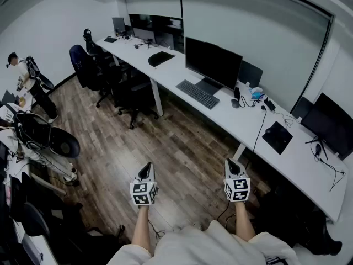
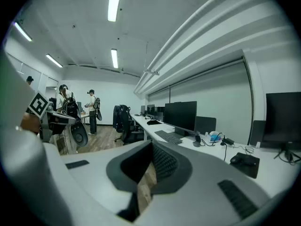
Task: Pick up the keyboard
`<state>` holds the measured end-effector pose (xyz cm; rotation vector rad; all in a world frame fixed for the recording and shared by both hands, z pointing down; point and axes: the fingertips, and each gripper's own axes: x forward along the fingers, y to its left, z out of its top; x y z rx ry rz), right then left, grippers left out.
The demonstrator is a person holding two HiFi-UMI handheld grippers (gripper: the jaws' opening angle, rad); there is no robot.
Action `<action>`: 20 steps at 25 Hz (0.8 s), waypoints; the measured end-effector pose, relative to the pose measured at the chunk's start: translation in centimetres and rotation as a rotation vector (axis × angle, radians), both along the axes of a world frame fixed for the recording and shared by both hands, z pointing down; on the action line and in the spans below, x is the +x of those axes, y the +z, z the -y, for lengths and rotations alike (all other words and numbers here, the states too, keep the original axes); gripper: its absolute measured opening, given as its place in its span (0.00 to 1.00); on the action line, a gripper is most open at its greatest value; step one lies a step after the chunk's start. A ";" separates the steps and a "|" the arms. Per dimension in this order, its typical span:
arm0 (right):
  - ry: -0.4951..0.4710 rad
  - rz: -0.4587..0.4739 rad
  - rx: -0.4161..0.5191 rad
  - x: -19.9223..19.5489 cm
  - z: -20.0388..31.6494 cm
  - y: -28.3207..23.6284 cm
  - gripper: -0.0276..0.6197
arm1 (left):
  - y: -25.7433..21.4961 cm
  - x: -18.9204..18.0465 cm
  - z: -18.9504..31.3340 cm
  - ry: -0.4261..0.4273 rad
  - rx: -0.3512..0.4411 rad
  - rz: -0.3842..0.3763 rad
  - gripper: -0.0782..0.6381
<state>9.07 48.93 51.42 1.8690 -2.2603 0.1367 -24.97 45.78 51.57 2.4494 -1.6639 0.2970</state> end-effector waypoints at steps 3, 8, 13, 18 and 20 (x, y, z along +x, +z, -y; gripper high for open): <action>-0.002 -0.002 -0.002 0.1 -0.4 0.1 0.04 | -0.1 0.2 -0.4 -0.001 -0.001 0.001 0.13; -0.005 -0.004 -0.003 0.0 -0.7 0.2 0.04 | 0.2 0.1 -0.8 -0.004 -0.008 -0.001 0.13; -0.023 0.016 0.026 -0.1 -0.5 -0.3 0.04 | 0.3 0.1 -1.0 0.006 -0.018 -0.018 0.14; -0.129 0.033 0.027 -1.6 -0.4 0.0 0.65 | 0.5 1.5 -1.3 0.099 -0.020 -0.071 0.51; -0.158 0.015 0.023 -2.3 -0.5 0.2 0.68 | 0.4 1.9 -1.2 0.117 -0.012 -0.073 0.54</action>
